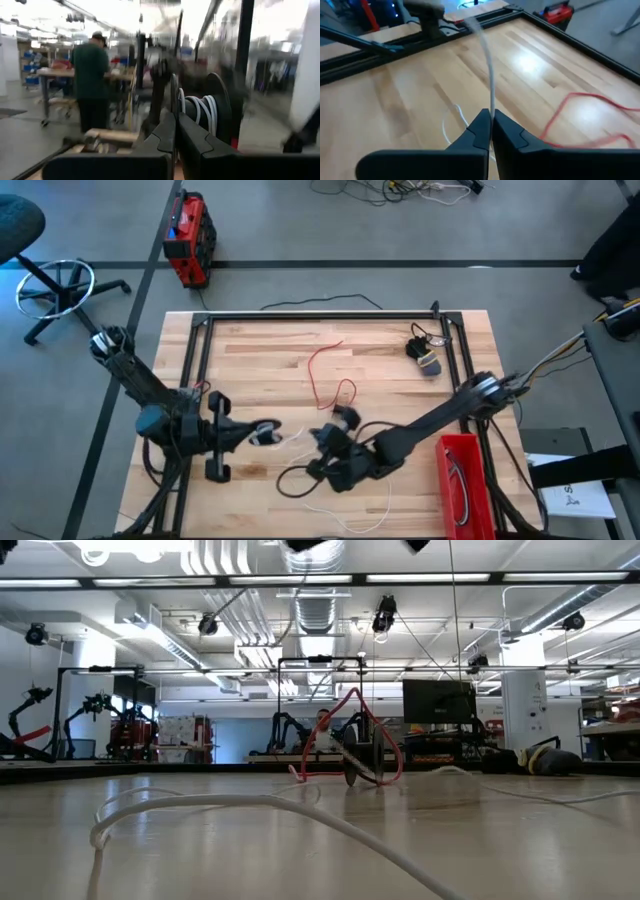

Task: Coil cords
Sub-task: Coil the white wire onto the spool

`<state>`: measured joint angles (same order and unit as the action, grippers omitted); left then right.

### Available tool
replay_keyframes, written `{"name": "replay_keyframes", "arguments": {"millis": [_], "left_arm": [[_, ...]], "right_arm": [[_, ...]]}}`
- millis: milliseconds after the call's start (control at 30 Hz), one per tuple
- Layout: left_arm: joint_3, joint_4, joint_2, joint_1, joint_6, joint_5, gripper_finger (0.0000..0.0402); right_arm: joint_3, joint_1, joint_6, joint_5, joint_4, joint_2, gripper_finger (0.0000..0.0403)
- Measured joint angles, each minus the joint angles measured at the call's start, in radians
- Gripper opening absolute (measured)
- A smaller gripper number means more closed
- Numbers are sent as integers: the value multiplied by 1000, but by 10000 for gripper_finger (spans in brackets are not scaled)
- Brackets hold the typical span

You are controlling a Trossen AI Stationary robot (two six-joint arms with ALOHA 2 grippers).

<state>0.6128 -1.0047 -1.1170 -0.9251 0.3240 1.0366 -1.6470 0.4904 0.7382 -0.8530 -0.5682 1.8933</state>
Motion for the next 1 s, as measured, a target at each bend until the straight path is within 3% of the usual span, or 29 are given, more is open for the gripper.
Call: {"name": "replay_keyframes", "arguments": {"millis": [267,467,733,1000], "left_arm": [[0,349,6,-50,-191,8,0],[0,494,6,6,-329,-206,0],[0,668,-30,94,-536,-190,0],[19,667,-179,263,-685,-125,0]], "right_arm": [[0,17,75,120,-104,-167,2],[0,11,72,181,-106,-205,2],[-22,4,83,208,-97,-207,2],[-35,-17,206,256,-100,-196,2]]}}
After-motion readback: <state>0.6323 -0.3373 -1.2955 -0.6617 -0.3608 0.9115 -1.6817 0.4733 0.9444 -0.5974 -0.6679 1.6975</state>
